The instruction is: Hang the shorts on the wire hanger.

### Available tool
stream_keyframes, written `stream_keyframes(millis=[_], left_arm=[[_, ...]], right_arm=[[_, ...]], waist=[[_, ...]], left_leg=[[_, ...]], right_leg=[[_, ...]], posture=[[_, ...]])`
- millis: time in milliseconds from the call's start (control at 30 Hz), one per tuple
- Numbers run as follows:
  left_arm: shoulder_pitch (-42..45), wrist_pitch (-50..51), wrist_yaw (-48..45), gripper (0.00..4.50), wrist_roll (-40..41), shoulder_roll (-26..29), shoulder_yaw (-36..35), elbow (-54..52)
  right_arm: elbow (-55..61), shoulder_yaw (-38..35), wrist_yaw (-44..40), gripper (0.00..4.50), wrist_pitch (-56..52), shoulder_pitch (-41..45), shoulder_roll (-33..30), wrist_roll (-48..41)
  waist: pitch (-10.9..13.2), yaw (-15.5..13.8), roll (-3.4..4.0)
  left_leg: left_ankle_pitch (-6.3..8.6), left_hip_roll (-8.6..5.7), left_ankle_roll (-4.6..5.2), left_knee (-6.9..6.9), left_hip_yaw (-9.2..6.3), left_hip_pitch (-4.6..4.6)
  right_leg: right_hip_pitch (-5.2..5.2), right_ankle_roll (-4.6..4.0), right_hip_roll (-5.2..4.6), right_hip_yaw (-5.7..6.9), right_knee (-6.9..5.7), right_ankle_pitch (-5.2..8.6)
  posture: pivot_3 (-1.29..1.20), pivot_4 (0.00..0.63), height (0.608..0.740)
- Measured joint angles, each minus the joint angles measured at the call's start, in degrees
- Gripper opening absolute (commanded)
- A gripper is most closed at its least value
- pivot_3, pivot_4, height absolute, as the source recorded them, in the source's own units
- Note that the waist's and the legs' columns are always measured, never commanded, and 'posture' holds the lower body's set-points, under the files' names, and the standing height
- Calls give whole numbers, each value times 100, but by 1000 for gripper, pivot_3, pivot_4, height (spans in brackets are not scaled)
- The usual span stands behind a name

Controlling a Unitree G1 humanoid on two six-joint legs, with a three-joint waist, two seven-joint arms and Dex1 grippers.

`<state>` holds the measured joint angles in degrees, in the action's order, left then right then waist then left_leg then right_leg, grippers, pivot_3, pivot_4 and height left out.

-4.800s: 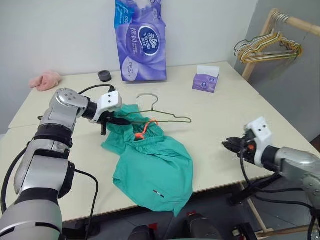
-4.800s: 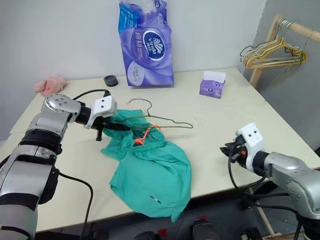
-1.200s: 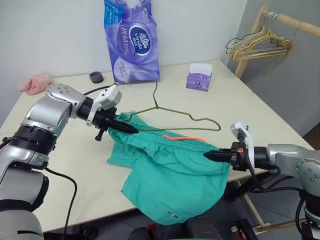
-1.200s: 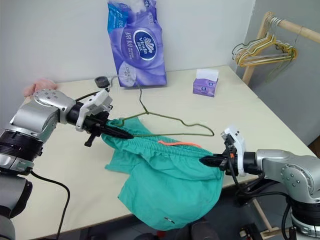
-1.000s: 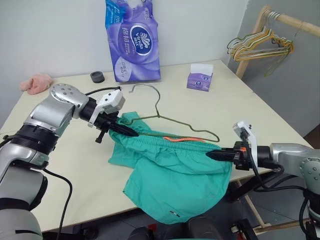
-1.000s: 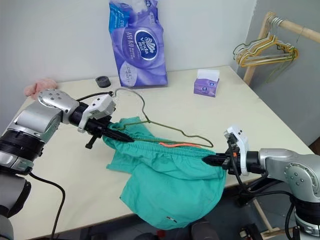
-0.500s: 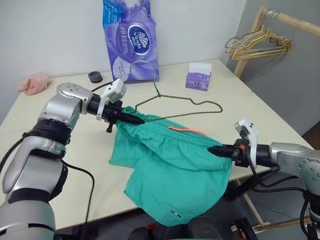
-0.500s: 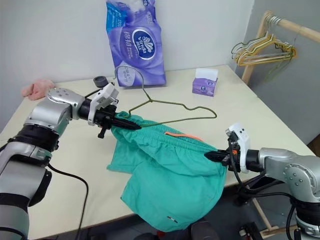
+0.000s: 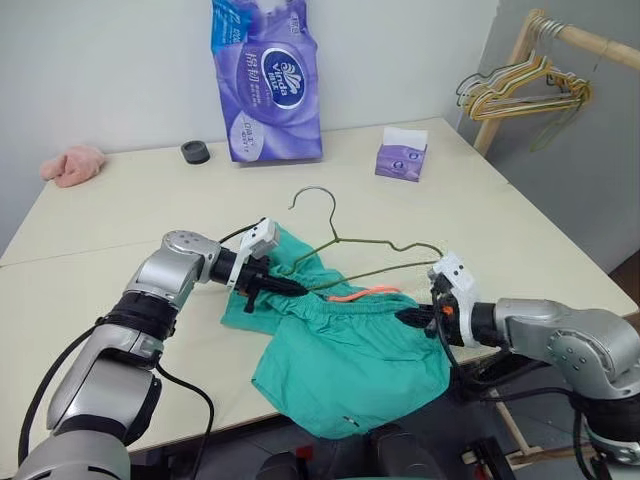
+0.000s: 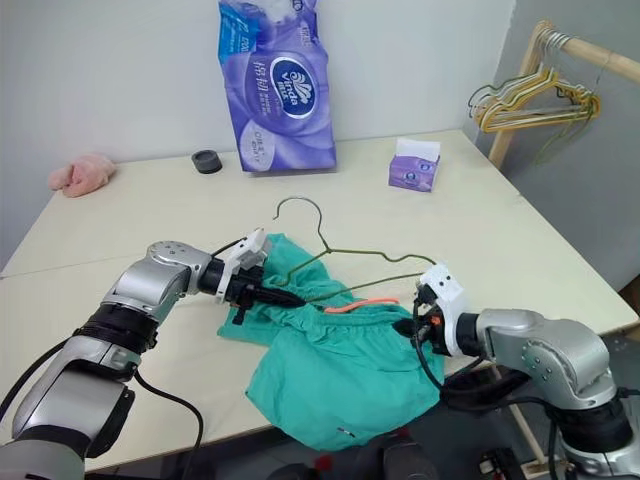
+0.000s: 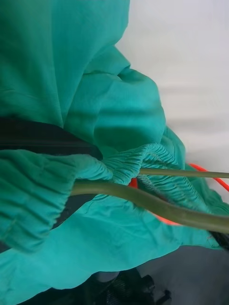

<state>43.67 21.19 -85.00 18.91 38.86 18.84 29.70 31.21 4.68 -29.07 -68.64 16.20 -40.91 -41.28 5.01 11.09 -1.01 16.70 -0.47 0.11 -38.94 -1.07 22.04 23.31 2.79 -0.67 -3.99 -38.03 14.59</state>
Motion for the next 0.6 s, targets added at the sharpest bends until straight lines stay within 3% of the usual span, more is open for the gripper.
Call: stream_keyframes(millis=[167,300,600], left_arm=[[-31,16,60,0,-124,-83,-82,-27],[-62,27,215,0,-241,-278,-121,-58],[-64,-220,501,2656,-500,-537,-190,23]], right_arm=[[555,49,-660,2818,395,-218,-700,24],[635,-170,-852,2818,531,-392,-691,-109],[634,-370,-902,2847,766,-410,-787,-67]], waist=[[10,1,-11],[12,0,-14],[16,-1,-15]], left_leg=[[0,5,0,2,-5,-1],[0,3,0,0,-4,-1],[0,2,0,1,-4,-2]], right_leg=[[-1,21,6,3,2,12],[-3,19,4,1,1,11],[-4,15,1,2,2,8]], posture=[[-243,93,740],[-246,95,740],[-242,94,740]])
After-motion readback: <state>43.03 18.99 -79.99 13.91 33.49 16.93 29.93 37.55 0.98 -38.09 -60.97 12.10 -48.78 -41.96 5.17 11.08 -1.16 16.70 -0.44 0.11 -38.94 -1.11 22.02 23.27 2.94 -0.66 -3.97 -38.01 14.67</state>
